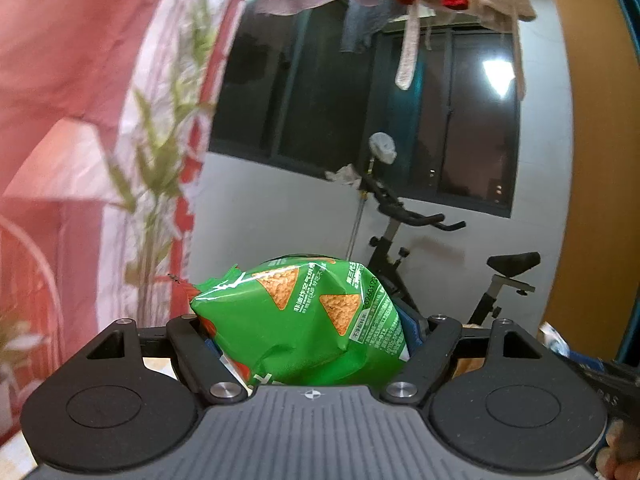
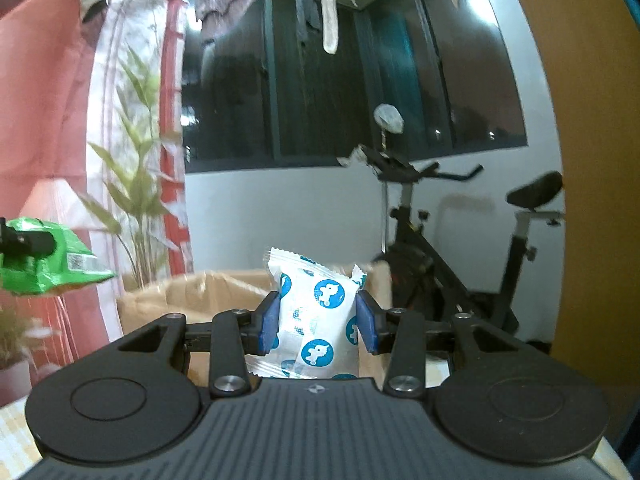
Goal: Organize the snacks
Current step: 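Grasp the white blue-dotted packet with right tool while left tool lifts the green bag toward the box, then open the right tool over the box to drop the white packet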
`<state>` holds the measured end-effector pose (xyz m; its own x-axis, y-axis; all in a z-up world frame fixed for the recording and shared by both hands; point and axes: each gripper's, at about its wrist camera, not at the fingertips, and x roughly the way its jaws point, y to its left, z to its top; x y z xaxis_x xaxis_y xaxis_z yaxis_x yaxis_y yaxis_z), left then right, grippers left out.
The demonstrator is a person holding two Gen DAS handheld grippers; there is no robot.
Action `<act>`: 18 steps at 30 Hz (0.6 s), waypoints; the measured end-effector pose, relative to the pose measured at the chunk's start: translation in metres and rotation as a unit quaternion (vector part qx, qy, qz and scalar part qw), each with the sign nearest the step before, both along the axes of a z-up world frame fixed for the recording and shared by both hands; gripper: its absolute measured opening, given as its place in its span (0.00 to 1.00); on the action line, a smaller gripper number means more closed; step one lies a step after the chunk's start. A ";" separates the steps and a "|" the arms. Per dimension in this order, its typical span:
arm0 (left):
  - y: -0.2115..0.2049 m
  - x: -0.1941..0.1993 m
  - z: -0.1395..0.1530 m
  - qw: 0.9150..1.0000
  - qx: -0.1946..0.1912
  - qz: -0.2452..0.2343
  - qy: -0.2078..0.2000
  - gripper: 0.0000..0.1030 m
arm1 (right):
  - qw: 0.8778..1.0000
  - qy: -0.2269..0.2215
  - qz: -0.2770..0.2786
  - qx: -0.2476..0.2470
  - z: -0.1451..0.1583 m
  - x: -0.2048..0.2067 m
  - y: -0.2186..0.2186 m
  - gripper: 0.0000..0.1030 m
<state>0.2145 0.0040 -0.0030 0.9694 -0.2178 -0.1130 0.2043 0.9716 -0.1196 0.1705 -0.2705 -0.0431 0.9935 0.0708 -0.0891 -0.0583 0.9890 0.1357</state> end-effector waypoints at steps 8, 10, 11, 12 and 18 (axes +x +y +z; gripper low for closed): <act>-0.042 0.063 0.010 0.998 0.055 -0.014 -0.003 0.78 | 1.000 -0.005 0.016 -0.026 0.018 0.067 0.010 0.42; -0.051 0.076 0.008 0.997 0.075 -0.016 0.002 0.78 | 0.999 0.010 0.016 -0.028 0.014 0.083 0.011 0.42; -0.056 0.083 0.007 0.996 0.086 -0.016 0.004 0.78 | 0.999 0.017 0.014 -0.029 0.012 0.090 0.011 0.42; -0.061 0.090 0.005 0.995 0.095 -0.016 0.010 0.78 | 0.999 0.024 0.011 -0.030 0.009 0.096 0.009 0.42; -0.071 0.122 -0.015 0.991 0.116 -0.031 0.064 0.78 | 0.998 0.067 0.006 -0.015 -0.008 0.117 0.002 0.42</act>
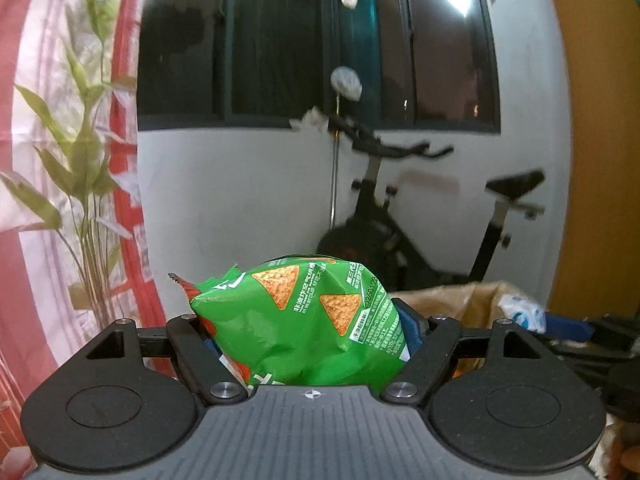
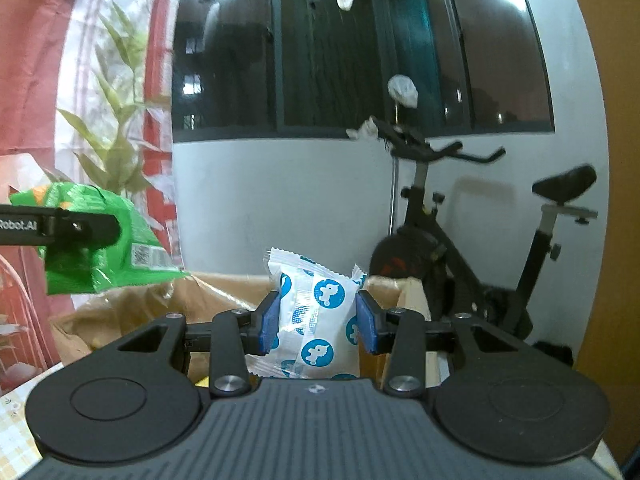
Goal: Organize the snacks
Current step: 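Open the right tool over the box to drop the white packet, then open the left tool over the box to drop the green chip bag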
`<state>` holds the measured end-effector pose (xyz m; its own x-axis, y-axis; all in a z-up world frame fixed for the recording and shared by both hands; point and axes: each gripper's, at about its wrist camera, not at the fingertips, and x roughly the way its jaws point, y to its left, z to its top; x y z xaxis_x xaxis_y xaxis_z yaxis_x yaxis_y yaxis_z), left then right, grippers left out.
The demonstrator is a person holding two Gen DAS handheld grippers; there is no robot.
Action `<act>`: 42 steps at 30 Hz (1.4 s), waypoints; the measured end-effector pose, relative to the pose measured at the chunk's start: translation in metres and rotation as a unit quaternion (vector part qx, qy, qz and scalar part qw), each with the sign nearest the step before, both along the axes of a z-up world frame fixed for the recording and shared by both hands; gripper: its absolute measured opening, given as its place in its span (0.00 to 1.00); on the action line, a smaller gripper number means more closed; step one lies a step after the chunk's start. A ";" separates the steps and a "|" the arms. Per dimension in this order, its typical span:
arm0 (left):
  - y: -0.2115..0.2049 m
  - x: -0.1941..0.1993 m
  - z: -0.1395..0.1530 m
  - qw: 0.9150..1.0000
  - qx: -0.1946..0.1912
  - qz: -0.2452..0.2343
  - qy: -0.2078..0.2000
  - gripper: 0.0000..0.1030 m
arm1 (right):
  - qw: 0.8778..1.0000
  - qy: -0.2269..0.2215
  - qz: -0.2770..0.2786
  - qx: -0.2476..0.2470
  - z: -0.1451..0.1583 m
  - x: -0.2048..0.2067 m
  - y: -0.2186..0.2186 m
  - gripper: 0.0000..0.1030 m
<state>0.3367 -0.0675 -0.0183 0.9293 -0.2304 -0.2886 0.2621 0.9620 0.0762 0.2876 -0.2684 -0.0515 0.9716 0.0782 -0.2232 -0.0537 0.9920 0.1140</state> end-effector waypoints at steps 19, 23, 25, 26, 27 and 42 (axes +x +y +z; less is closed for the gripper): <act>0.017 -0.017 -0.007 0.999 0.014 -0.010 0.045 0.83 | 1.000 0.023 0.006 -0.006 -0.004 -0.037 0.005 0.56; 0.024 -0.036 -0.003 0.999 0.010 -0.013 0.041 0.83 | 1.000 0.022 0.000 0.000 -0.005 -0.053 0.004 0.56; 0.031 -0.046 -0.003 0.999 0.006 -0.011 0.041 0.83 | 1.000 0.016 -0.003 0.000 -0.005 -0.062 0.004 0.56; 0.034 -0.051 -0.003 0.999 0.003 -0.010 0.041 0.83 | 1.000 0.014 -0.004 -0.003 -0.005 -0.066 0.005 0.56; 0.037 -0.055 -0.004 0.999 -0.001 -0.009 0.042 0.83 | 1.000 0.011 -0.005 -0.006 -0.005 -0.070 0.006 0.56; 0.080 -0.103 -0.021 0.998 -0.023 0.004 0.062 0.83 | 0.999 0.027 0.003 0.021 -0.020 -0.112 0.014 0.56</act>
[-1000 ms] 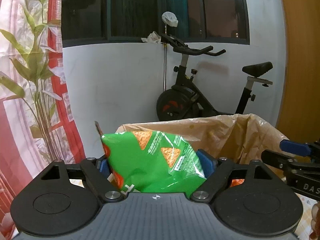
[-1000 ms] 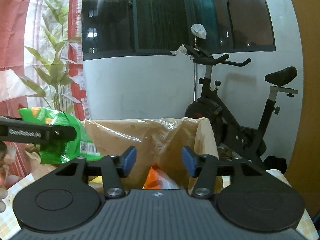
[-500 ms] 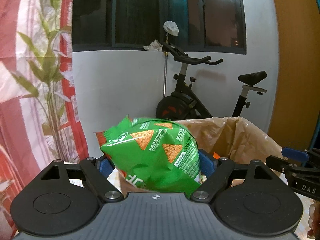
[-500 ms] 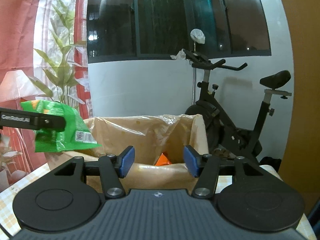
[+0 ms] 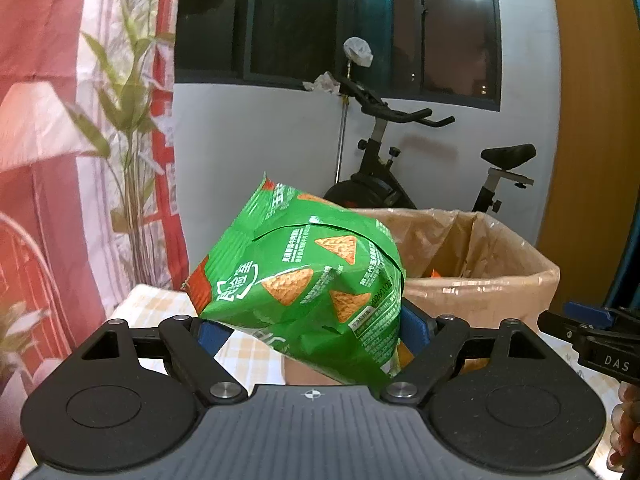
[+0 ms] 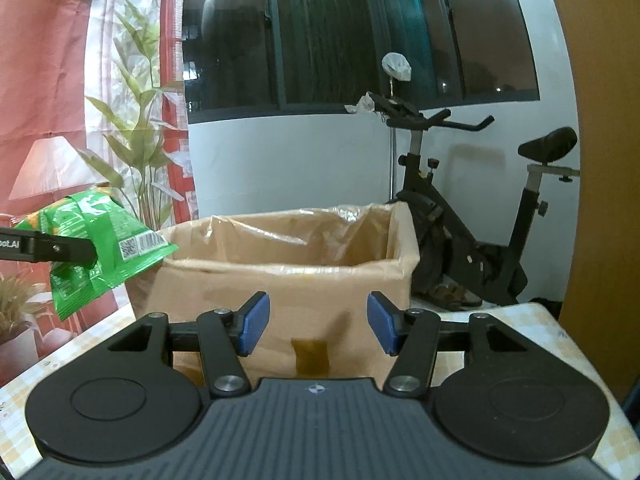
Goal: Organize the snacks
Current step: 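Open the left tool over the box to drop the green chip bag, then grasp the green QR-code packet on the table with left tool and lift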
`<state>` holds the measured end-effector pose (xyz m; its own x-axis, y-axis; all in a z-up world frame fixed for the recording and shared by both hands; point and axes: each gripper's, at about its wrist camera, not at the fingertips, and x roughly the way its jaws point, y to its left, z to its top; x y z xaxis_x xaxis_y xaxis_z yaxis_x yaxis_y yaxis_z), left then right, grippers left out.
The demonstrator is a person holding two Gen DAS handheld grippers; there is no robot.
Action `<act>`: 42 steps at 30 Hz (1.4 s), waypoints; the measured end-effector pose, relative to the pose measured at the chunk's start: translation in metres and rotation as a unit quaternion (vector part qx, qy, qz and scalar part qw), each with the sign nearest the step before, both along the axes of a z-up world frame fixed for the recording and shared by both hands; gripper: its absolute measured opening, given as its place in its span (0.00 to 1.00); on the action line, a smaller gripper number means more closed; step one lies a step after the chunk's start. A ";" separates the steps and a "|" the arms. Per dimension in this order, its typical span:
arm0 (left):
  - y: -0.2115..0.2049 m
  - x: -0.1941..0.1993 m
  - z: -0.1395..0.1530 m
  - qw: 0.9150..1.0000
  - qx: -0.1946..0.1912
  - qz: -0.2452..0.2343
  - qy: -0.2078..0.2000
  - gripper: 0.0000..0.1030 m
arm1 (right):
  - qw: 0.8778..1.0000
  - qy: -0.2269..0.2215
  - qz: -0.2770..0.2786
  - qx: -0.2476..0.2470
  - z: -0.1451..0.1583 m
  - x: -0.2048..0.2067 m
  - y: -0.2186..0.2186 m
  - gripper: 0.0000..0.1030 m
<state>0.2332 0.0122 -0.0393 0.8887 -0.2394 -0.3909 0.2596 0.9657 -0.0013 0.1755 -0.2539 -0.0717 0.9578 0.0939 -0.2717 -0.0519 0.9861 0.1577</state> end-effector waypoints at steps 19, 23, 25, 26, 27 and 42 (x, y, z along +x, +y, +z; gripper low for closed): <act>0.018 -0.021 -0.037 0.999 -0.004 0.039 0.023 0.83 | 0.998 0.057 -0.019 0.000 -0.065 -0.025 0.000 0.56; 0.026 -0.023 -0.043 0.998 -0.009 0.049 0.028 0.83 | 0.997 0.074 -0.028 0.003 -0.080 -0.029 -0.005 0.56; 0.032 -0.022 -0.047 0.998 -0.011 0.056 0.035 0.83 | 0.996 0.083 -0.032 0.009 -0.085 -0.029 -0.008 0.56; 0.036 -0.022 -0.049 0.997 -0.013 0.060 0.039 0.83 | 0.995 0.087 -0.035 0.012 -0.087 -0.030 -0.009 0.56; 0.039 -0.021 -0.051 0.997 -0.015 0.062 0.043 0.83 | 0.995 0.090 -0.038 0.014 -0.089 -0.031 -0.011 0.56; 0.034 0.022 -0.106 0.985 0.012 0.069 0.156 0.86 | 0.993 0.110 -0.032 0.016 -0.103 -0.032 -0.006 0.56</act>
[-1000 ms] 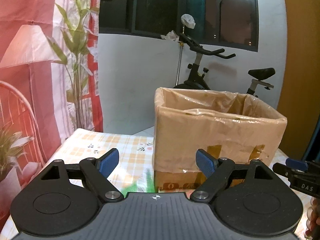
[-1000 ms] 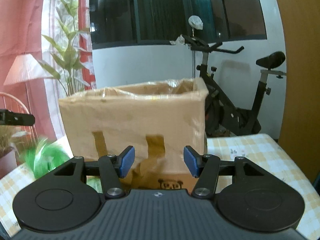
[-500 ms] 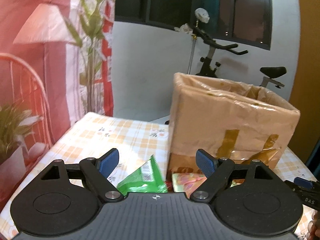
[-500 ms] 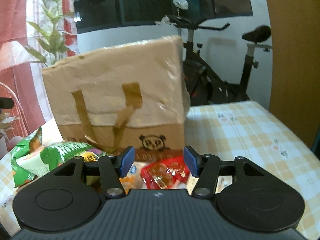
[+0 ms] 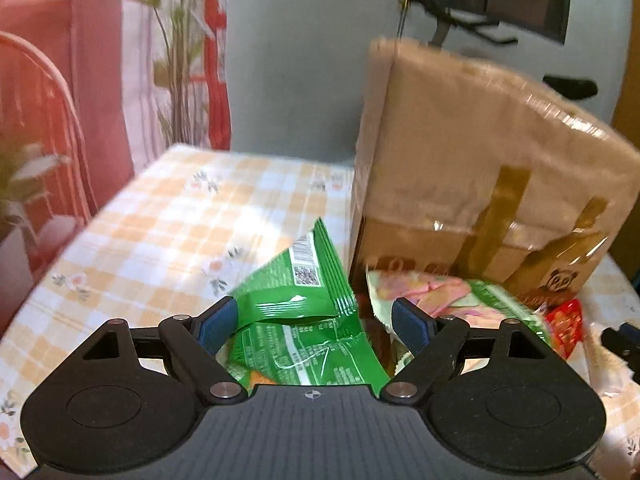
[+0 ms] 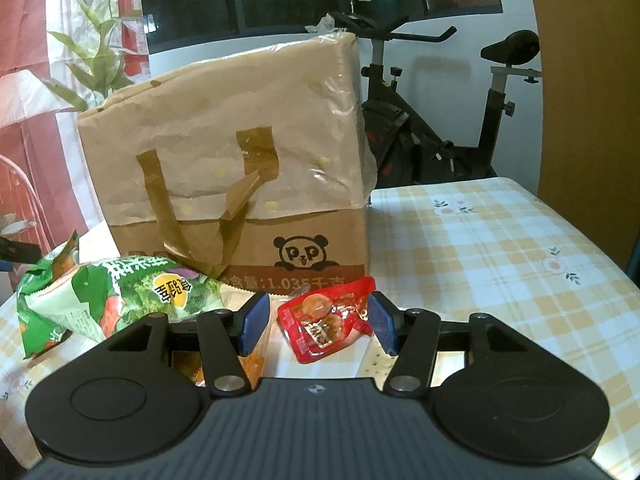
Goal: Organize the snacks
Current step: 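Grasp the green QR-code packet on the table with left tool and lift, then carry the green packet over the box and open the left tool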
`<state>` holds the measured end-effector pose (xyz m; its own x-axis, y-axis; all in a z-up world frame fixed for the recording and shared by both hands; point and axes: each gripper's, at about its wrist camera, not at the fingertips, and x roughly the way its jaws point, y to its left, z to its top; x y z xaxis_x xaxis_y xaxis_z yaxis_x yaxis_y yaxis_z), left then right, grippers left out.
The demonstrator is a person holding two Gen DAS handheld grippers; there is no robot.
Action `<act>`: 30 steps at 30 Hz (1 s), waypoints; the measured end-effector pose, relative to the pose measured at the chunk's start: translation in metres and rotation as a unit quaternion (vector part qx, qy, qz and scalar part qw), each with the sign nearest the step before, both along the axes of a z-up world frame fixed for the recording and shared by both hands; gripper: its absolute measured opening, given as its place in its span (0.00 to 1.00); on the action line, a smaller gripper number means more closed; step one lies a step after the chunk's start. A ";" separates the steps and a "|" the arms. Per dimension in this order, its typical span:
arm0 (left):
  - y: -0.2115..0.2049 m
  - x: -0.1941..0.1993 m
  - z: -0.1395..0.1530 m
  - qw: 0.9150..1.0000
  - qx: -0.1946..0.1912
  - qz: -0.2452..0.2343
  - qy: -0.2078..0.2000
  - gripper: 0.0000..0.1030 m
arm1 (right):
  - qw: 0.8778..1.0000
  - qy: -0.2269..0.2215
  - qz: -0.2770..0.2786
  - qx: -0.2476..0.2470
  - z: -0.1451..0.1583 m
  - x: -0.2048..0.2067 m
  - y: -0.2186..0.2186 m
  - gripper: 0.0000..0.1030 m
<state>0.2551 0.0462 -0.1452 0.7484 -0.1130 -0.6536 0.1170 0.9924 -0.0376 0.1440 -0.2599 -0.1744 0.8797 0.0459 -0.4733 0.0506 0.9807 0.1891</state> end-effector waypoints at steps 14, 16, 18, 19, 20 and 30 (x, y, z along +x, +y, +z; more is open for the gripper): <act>0.022 0.011 -0.013 0.999 0.034 0.041 -0.001 0.71 | 1.000 0.008 -0.004 0.009 -0.006 0.002 -0.004 0.56; 0.026 0.006 0.006 0.999 0.026 0.038 -0.028 0.71 | 1.000 0.008 -0.007 0.012 -0.007 0.002 -0.005 0.56; 0.030 0.001 0.028 0.998 0.013 0.037 -0.057 0.71 | 1.000 0.009 -0.009 0.016 -0.008 0.002 -0.006 0.56; 0.032 -0.001 0.042 0.997 0.004 0.035 -0.072 0.71 | 1.000 0.010 -0.010 0.018 -0.008 0.002 -0.007 0.56; 0.031 -0.003 0.055 0.996 -0.005 0.032 -0.085 0.71 | 1.000 0.010 -0.010 0.018 -0.008 0.002 -0.006 0.56; -0.043 0.010 0.179 0.967 -0.054 -0.086 -0.233 0.72 | 1.000 0.009 -0.016 0.019 -0.009 0.001 -0.007 0.56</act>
